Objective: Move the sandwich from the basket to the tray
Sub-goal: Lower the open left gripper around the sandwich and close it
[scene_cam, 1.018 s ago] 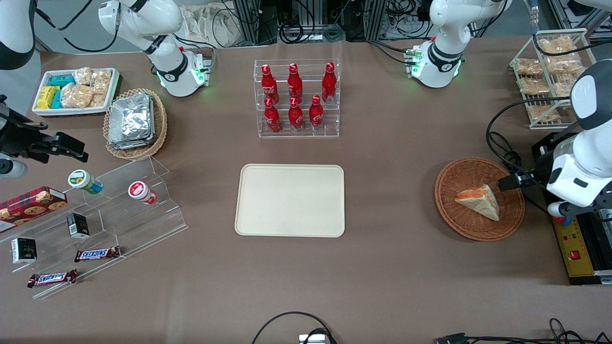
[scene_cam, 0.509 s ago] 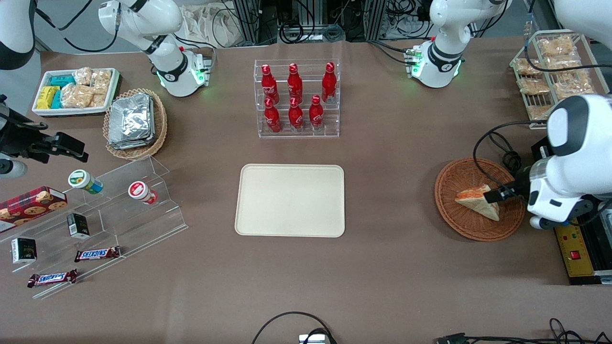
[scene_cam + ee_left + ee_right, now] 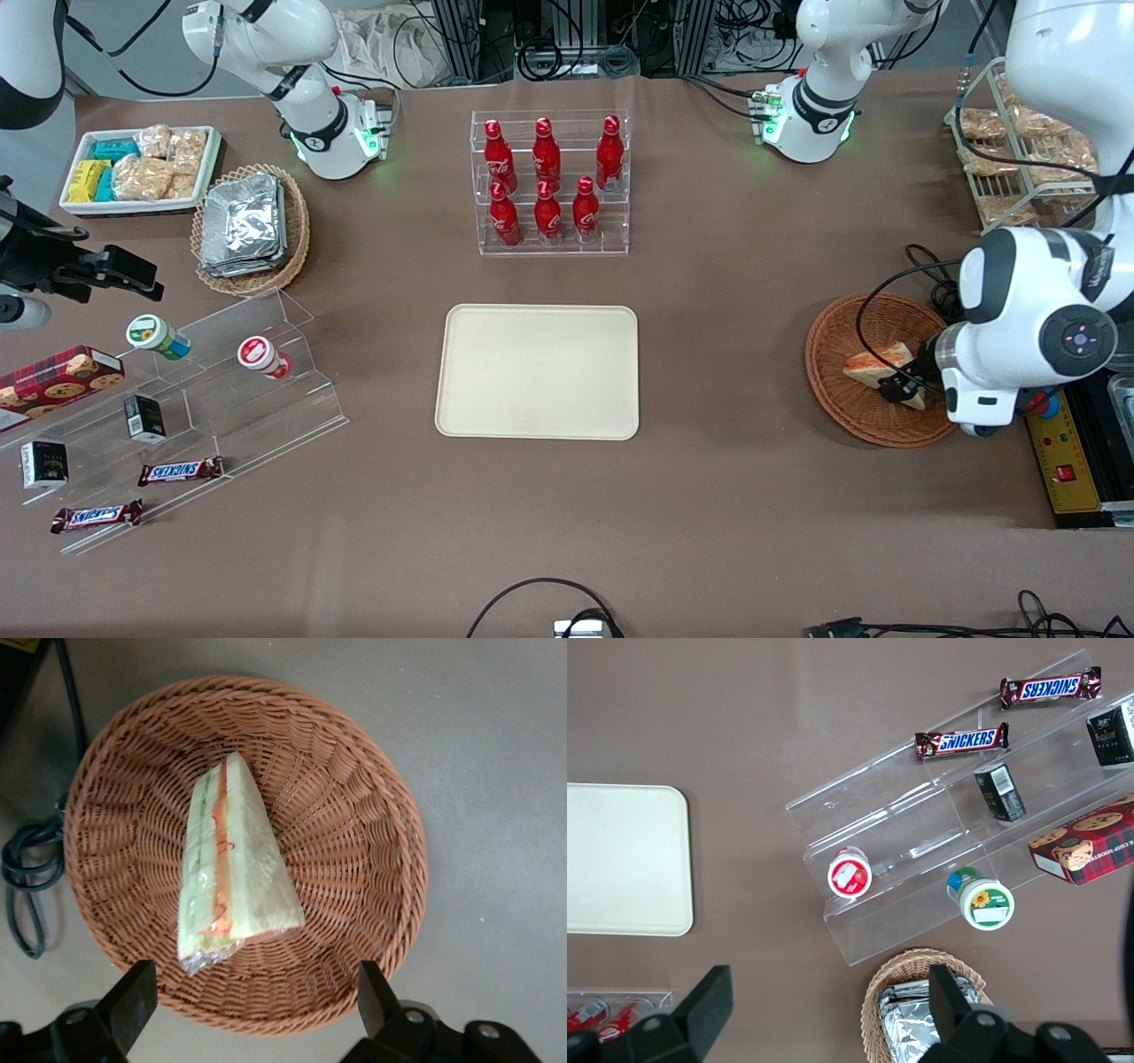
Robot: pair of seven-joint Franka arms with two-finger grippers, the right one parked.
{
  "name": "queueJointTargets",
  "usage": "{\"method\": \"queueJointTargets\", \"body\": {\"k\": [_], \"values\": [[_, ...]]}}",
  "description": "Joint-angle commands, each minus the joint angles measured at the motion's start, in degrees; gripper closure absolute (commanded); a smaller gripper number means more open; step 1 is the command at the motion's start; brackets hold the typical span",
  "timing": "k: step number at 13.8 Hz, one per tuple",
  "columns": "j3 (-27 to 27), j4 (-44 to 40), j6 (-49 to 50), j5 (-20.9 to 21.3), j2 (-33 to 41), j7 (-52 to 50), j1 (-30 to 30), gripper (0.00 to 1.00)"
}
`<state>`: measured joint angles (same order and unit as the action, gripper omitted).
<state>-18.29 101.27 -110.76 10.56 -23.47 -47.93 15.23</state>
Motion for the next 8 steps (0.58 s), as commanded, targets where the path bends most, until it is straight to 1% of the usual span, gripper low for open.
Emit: {"method": "queueJointTargets", "body": {"k": [1,2,6,8], "values": [[0.2,3.1,-4.4,1.2,0.6,-1.6,0.2,0.0],[0.3,4.1,-6.1,1.0,0.7,-1.6,0.2,0.0],[0.2,5.5,-6.8,0.9,0.8,-1.4,2.6,0.0],[0.3,5.7,-7.1,0.8,0.5,-1.5,2.8,0.0]]}}
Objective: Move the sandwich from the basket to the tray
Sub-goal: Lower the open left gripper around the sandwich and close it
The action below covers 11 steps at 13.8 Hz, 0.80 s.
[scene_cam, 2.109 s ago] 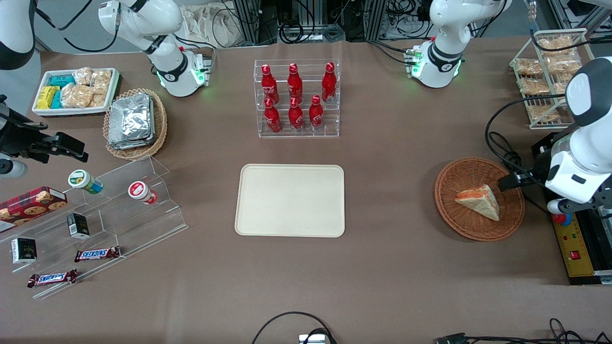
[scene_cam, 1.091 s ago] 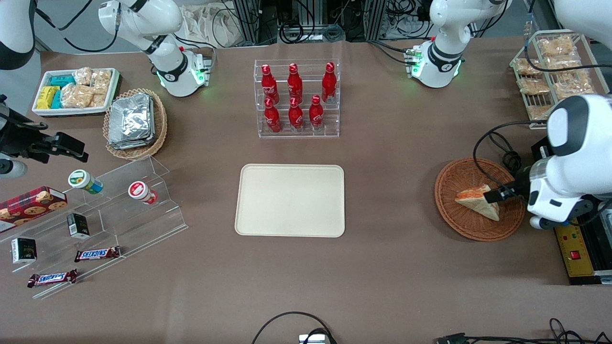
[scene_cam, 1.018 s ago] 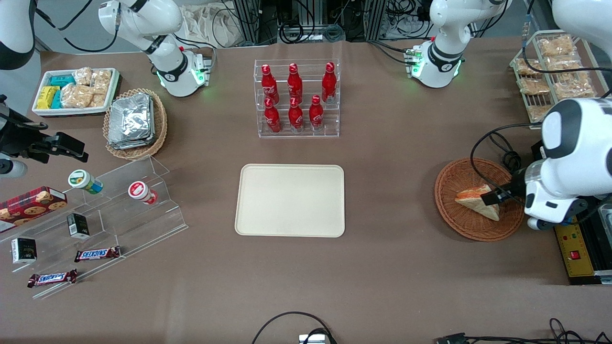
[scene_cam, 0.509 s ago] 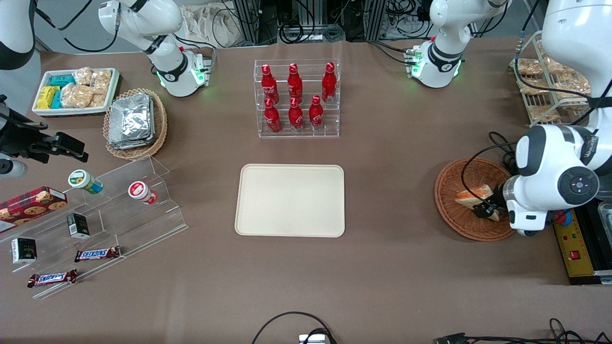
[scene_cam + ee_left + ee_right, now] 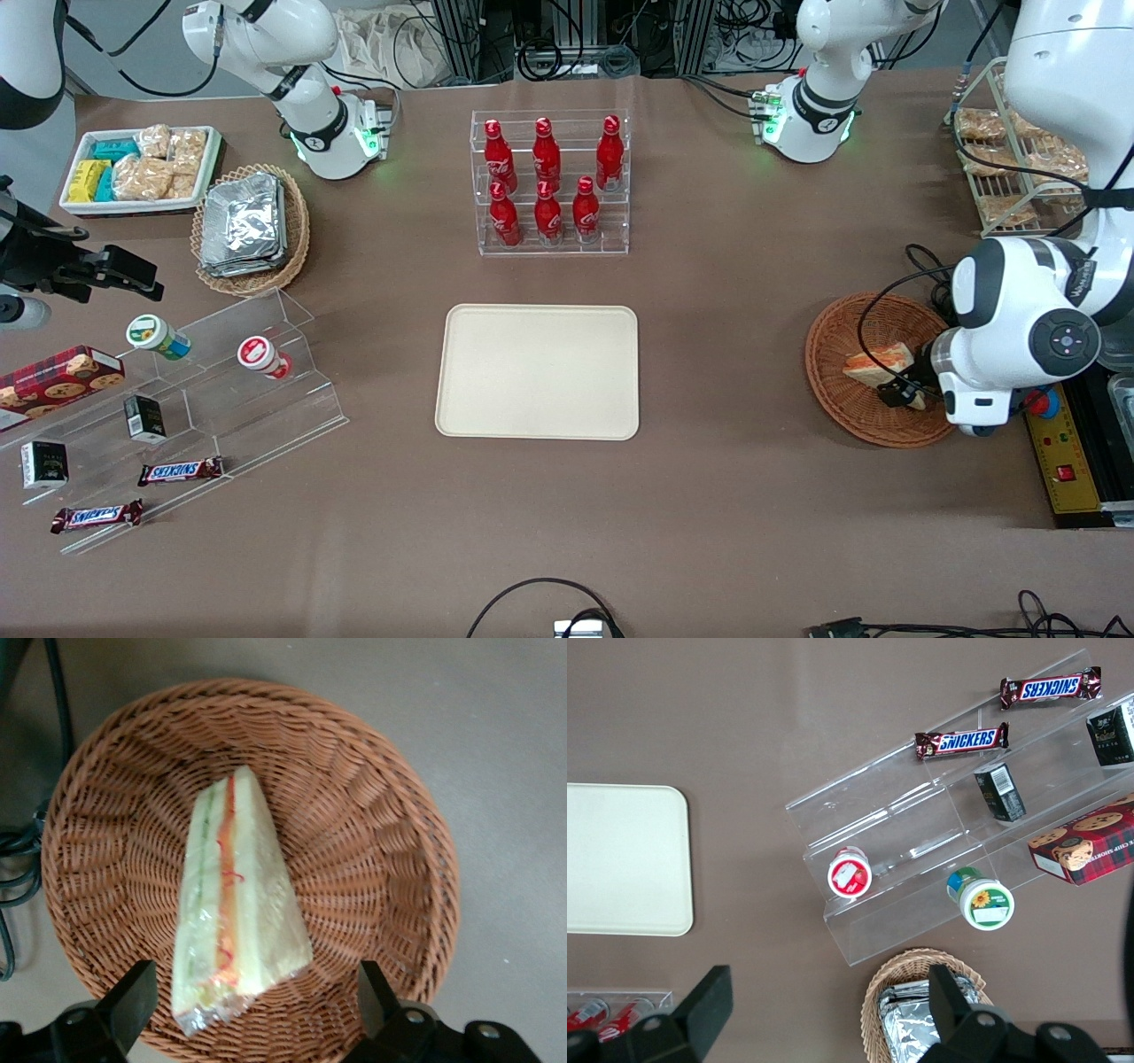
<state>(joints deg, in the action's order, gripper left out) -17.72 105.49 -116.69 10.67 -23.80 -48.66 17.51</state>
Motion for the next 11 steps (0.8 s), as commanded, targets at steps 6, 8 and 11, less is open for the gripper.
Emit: {"method": "queueJointTargets", "body": {"k": [6,8,11], "values": [[-0.5,6.2,-8.2,0.2,0.5,-0.4,2.7,0.0],[-0.5,6.9,-9.0,0.1,-0.2,-0.4,2.8,0.0],[-0.5,6.8,-10.2,-0.2,-1.7,-0.6,2.8,0.08]]}}
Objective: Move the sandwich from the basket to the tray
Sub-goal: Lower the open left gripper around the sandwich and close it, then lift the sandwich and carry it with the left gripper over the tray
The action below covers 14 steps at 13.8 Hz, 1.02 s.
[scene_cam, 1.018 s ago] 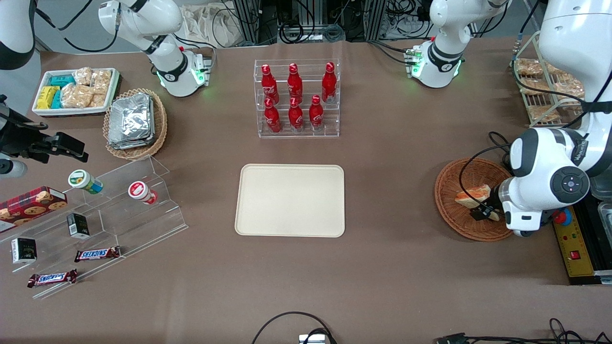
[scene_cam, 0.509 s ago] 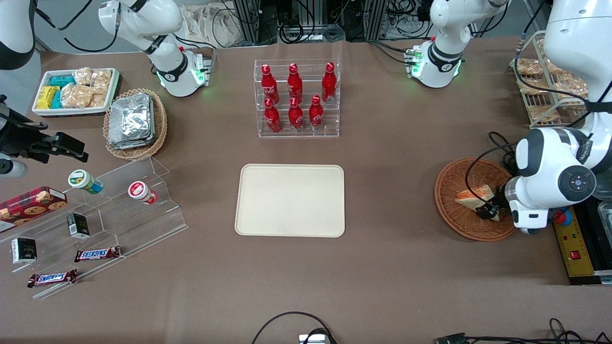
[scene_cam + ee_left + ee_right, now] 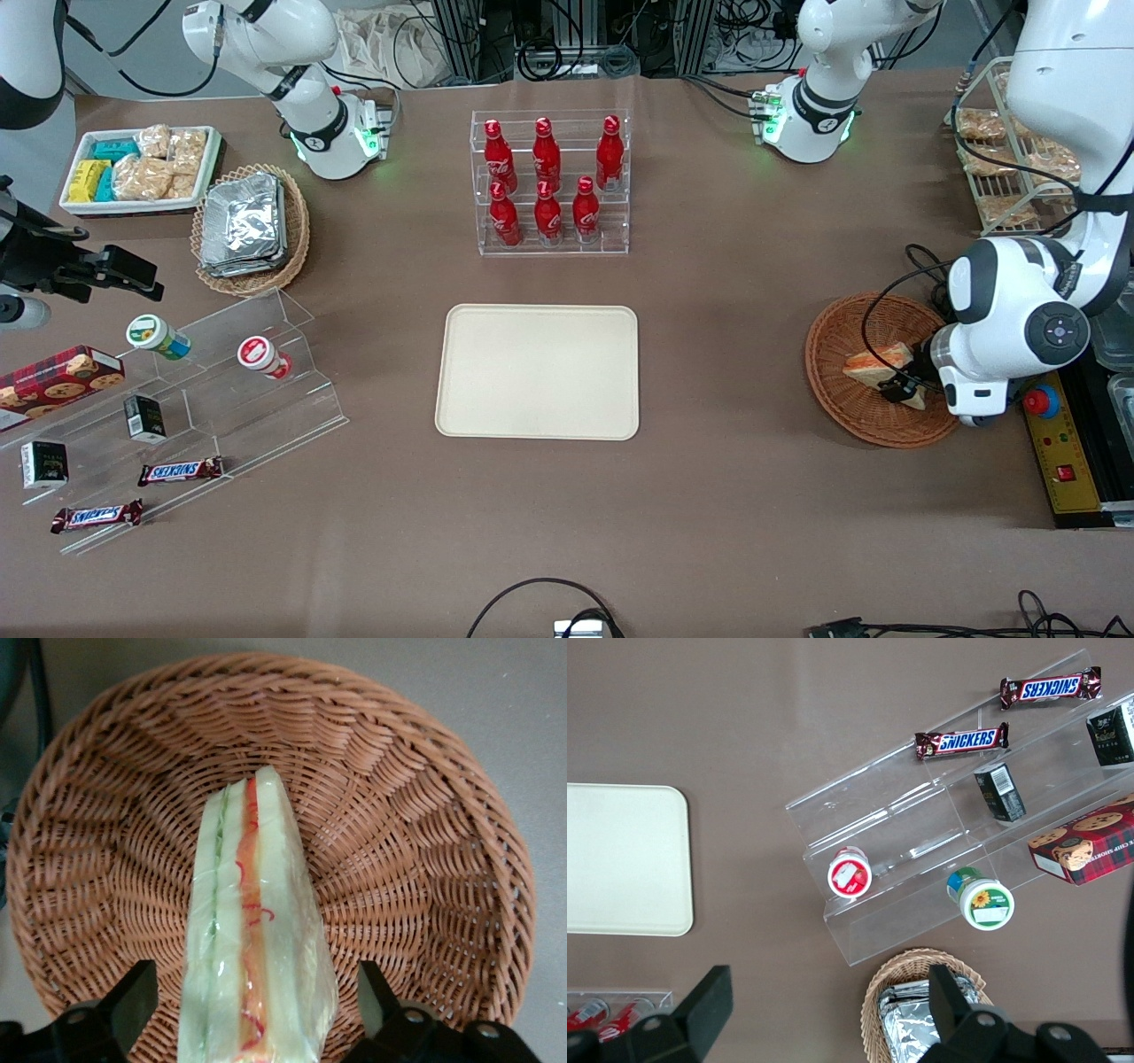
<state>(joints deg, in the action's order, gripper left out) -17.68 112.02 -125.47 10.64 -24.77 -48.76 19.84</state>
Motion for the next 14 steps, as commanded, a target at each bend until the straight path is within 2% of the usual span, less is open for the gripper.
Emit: {"method": "queueJointTargets", "body": {"k": [1,3,4,6,7,14], "values": [[-0.6,0.0,-1.5,-0.3,-1.4,-0.5,0.5,0.15],[-0.6,0.0,-2.4,-1.4,-1.9,-0.4,0.5,0.36],[-0.7,0.0,-2.3,-1.3,-1.8,0.2,0.4,0.52],[-0.9,-0.2,-1.9,-1.3,-1.5,1.7,0.4,0.97],[-0.9,-0.4,-1.7,-1.4,-1.2,3.6,0.4,1.0],[-1.1,-3.4,4.6,-1.3,4.6,15.1,-0.2,1.0]]}}
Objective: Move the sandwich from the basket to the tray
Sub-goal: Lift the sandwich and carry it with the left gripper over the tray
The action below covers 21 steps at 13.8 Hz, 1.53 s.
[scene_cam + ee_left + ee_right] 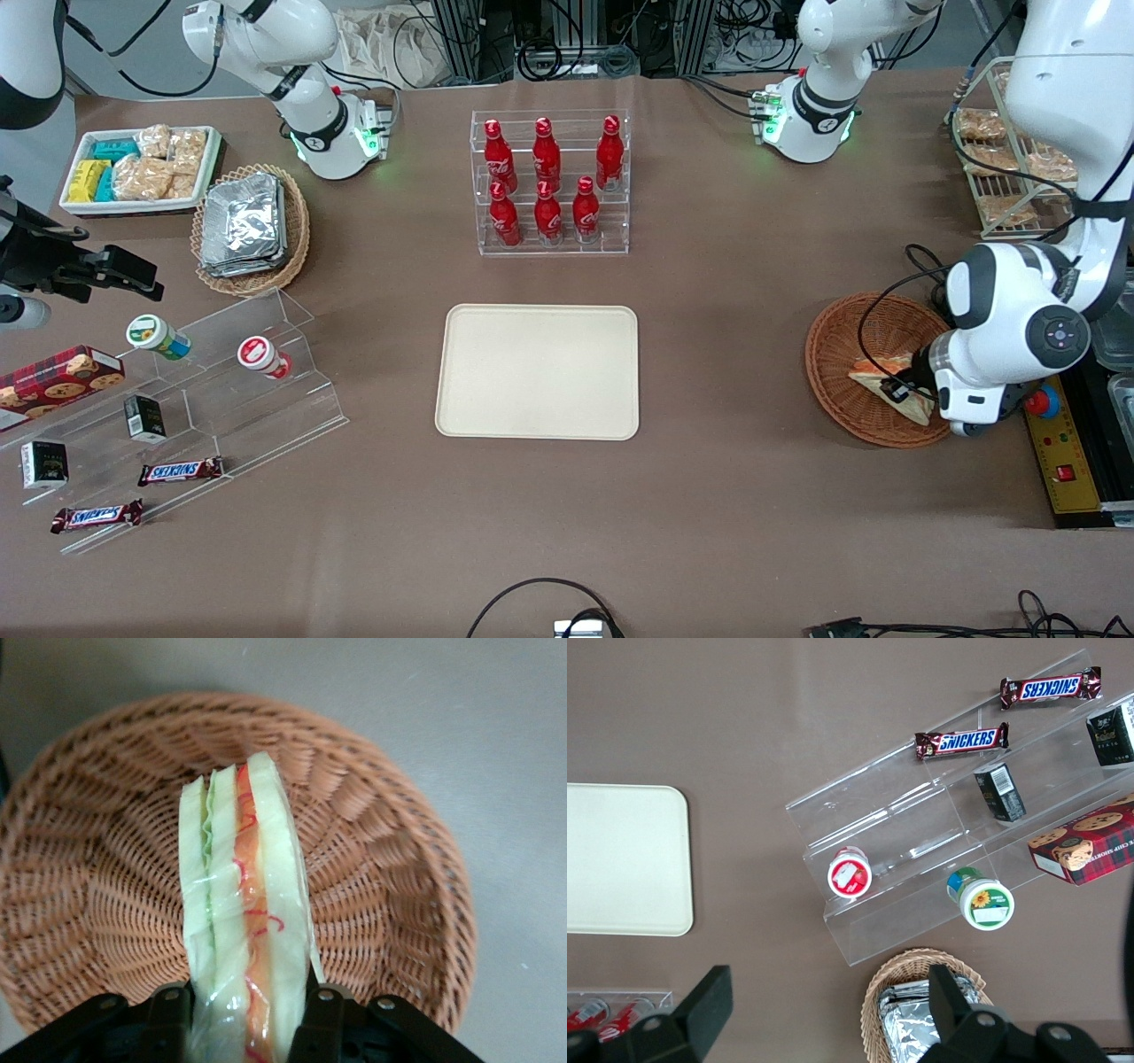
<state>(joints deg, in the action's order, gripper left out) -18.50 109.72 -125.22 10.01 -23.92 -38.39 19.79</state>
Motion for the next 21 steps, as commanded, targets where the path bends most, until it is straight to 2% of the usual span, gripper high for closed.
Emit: {"method": "queueJointTargets", "body": {"k": [1,4,9,11,14,16,18,21], "values": [[-1.3,-4.2,8.0,-0.7,3.9,7.9,-0.2,1.0],[-4.4,-15.6,19.5,-0.7,2.7,14.1,-0.4,1.0],[-15.5,-22.5,26.2,-0.7,1.8,16.1,-1.3,1.0],[-16.9,-24.7,26.1,-0.7,-1.4,12.5,-6.8,1.0],[-16.8,-31.2,25.3,0.3,-8.8,1.3,-16.4,1.0],[-16.3,-34.5,21.8,0.5,-14.0,-2.6,-22.0,1.0],[-16.0,-34.9,15.5,3.8,-18.8,-3.4,-26.1,1.0],[-15.9,-35.1,13.4,7.0,-23.5,-5.6,-31.4,1.0]]}}
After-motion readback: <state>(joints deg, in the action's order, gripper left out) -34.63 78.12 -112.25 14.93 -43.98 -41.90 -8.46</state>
